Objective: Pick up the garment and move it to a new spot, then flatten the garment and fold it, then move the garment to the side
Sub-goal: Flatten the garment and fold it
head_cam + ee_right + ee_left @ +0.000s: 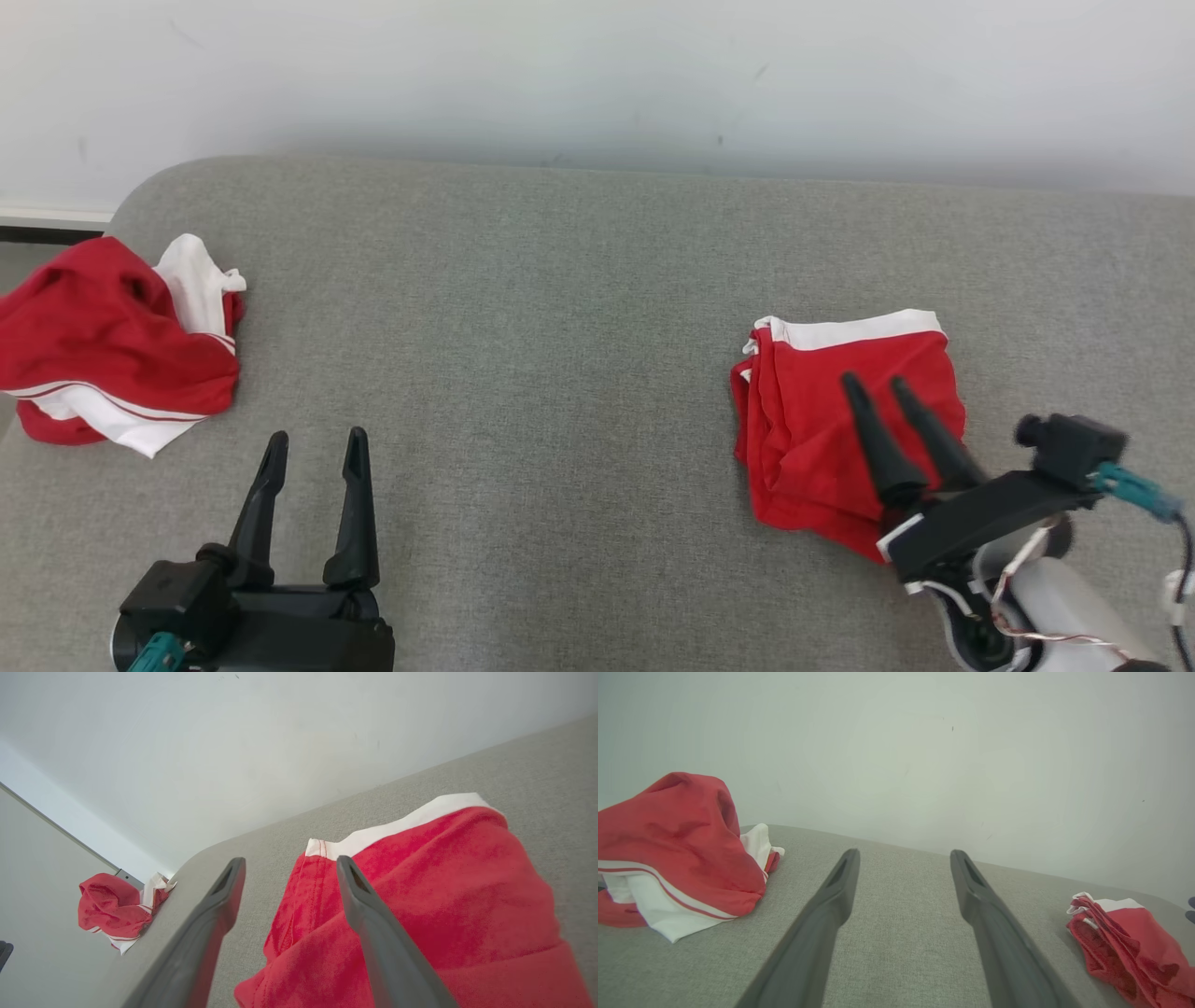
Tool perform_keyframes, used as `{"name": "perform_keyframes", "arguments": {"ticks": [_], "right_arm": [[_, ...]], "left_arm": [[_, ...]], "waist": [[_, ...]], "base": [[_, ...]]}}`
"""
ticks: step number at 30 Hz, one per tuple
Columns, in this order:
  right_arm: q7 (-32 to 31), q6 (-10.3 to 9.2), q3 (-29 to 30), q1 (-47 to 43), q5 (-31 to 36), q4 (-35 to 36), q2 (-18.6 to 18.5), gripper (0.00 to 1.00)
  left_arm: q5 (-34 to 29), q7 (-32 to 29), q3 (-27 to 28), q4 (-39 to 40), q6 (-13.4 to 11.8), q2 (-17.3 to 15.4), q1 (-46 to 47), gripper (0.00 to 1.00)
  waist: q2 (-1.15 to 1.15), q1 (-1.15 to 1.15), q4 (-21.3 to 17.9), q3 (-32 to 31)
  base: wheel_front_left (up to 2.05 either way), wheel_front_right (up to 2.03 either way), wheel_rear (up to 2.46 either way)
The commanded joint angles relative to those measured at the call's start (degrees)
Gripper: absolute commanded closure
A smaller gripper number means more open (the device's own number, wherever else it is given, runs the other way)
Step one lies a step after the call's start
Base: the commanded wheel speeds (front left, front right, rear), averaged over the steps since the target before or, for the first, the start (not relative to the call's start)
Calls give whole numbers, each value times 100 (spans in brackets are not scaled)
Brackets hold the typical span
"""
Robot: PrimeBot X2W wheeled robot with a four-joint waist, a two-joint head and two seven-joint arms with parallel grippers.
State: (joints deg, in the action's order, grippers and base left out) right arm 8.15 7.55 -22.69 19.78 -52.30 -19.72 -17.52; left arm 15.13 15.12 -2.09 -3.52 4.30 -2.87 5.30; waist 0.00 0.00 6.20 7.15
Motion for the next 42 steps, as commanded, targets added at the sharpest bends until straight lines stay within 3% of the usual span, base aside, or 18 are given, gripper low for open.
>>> {"name": "perform_keyframes", "arguments": {"ticks": [1,10,11,12,21,30,37,42], "right_arm": [[106,-10,113,-10,93,9,-108,0],[503,-10,668,-190,380,-190,-415,3],[550,-10,729,-208,486,-240,-456,73],[589,-10,774,-229,562,-280,-465,100],[707,-10,754,-80,1432,-813,-264,100],[709,-10,534,200,2289,-1365,377,100],[710,-10,-17,285,2599,-1605,932,100],[710,-10,-118,332,2583,-1541,1093,100]], "left_arm": [[-39,3,43,1,1,-5,-39,0],[-88,3,118,39,48,-4,-42,0],[-93,3,123,38,54,-4,-42,0],[-96,3,121,39,61,-4,-42,0],[-93,3,22,2,72,-4,112,0],[-56,3,-82,-78,91,-4,152,0],[-44,3,-106,-116,93,-4,152,0],[-52,3,-90,-133,90,-4,98,0]], "waist": [[0,0,-41,-19],[0,0,-101,-4],[0,0,-103,-1],[0,0,-101,7],[0,0,20,128],[0,0,215,148],[0,0,281,121],[0,0,195,94]], "base": [[0,0,0],[0,0,0],[0,0,0],[0,0,0],[0,0,0],[0,0,0],[0,0,0],[0,0,0]]}}
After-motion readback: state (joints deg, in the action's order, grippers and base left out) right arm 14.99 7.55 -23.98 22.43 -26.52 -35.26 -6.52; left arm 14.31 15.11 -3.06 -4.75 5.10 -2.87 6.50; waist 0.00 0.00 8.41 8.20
